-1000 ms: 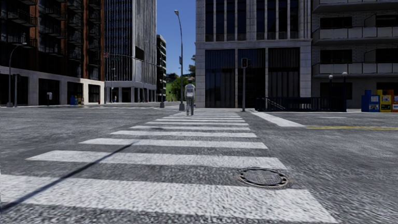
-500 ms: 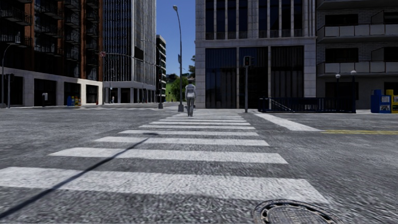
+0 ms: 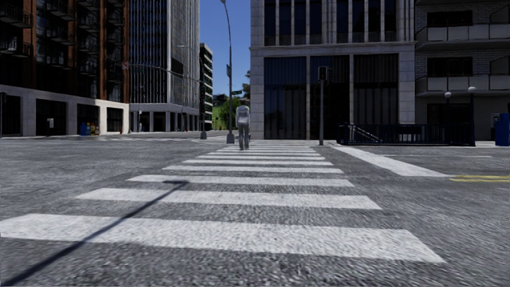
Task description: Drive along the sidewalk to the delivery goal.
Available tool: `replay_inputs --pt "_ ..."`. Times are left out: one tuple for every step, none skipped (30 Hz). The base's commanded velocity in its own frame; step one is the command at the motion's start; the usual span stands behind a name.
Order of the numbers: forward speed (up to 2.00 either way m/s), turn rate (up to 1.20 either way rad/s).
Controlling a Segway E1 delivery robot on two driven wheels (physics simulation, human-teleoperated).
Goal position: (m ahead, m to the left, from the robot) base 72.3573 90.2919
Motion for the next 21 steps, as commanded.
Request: replay_inputs --pt "2.0 0.0" --pt "2.0 0.0" --pt "2.0 0.0" --pt "2.0 0.0" --pt "2.0 0.0" --pt "2.0 0.0" --pt "2.0 0.0" --pt "2.0 0.0" --pt "2.0 0.0" --pt "2.0 0.0" --pt "2.0 0.0" --pt "2.0 0.0" --pt "2.0 0.0" --pt "2.0 0.0" --pt "2.0 0.0" --pt "2.0 0.0" --pt "2.0 0.0" --pt "2.0 0.0" --pt "2.0 0.0" --pt "2.0 0.0" --pt "2.0 0.0"
